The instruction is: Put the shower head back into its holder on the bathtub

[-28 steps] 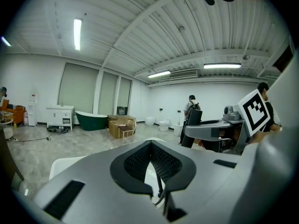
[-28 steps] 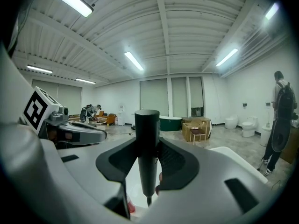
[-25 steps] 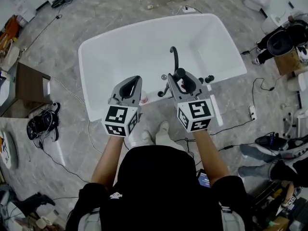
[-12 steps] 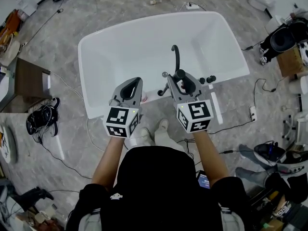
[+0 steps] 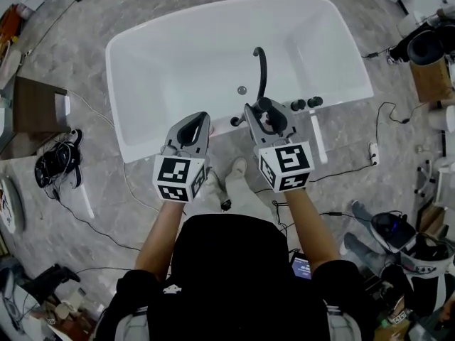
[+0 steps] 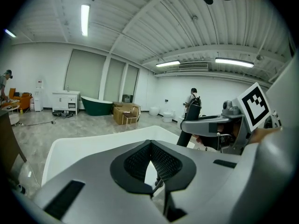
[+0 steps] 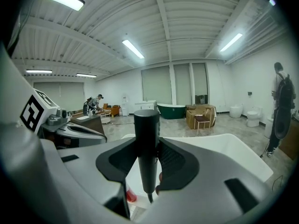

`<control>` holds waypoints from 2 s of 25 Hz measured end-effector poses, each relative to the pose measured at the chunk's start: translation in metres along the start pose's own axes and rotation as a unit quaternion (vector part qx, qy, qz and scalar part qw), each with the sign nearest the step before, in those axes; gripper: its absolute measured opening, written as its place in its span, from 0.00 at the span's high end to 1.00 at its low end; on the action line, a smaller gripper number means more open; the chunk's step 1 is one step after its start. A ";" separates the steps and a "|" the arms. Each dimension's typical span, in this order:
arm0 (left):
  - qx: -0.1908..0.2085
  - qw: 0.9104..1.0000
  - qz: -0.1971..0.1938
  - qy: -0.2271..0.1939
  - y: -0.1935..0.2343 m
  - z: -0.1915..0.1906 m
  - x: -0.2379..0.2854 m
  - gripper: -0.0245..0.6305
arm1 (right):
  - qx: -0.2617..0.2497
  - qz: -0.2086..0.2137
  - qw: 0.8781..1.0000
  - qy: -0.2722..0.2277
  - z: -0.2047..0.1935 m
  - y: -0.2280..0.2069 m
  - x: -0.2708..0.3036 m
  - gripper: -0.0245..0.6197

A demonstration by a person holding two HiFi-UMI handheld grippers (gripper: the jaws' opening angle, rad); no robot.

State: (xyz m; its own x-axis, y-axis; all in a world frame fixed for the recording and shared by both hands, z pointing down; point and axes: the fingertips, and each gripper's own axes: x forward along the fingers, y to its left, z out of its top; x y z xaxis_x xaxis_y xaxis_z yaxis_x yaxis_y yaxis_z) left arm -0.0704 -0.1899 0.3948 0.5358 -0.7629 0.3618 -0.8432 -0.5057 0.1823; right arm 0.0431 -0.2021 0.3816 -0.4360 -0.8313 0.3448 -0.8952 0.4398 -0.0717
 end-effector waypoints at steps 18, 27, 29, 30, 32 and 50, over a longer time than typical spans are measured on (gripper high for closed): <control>-0.021 0.997 -0.028 0.066 0.016 -0.084 0.060 0.94 | 0.023 0.000 0.998 0.062 -0.081 -0.020 0.051 0.75; -0.035 0.994 -0.032 0.098 0.029 -0.122 0.063 0.94 | 0.034 0.007 0.994 0.106 -0.132 -0.009 0.071 0.75; -0.036 0.993 -0.035 0.105 0.029 -0.130 0.067 0.94 | 0.035 0.008 0.993 0.111 -0.141 -0.009 0.077 0.75; -0.036 0.993 -0.036 0.109 0.029 -0.135 0.070 0.94 | 0.037 0.008 0.993 0.114 -0.146 -0.012 0.079 0.75; -0.038 0.992 -0.037 0.117 0.027 -0.144 0.076 0.94 | 0.040 0.008 0.992 0.120 -0.156 -0.016 0.082 0.75; -0.039 0.990 -0.029 0.132 0.027 -0.177 0.109 0.94 | 0.026 0.026 0.982 0.183 -0.244 -0.033 0.125 0.75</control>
State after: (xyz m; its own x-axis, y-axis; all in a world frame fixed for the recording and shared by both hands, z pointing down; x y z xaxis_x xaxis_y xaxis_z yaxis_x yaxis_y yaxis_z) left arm -0.0428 -0.2155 0.6011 0.5621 -0.5959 0.5735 -0.8174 -0.5058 0.2756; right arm 0.0404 -0.2375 0.6556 -0.4280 -0.6264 0.6515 -0.8802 0.4524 -0.1434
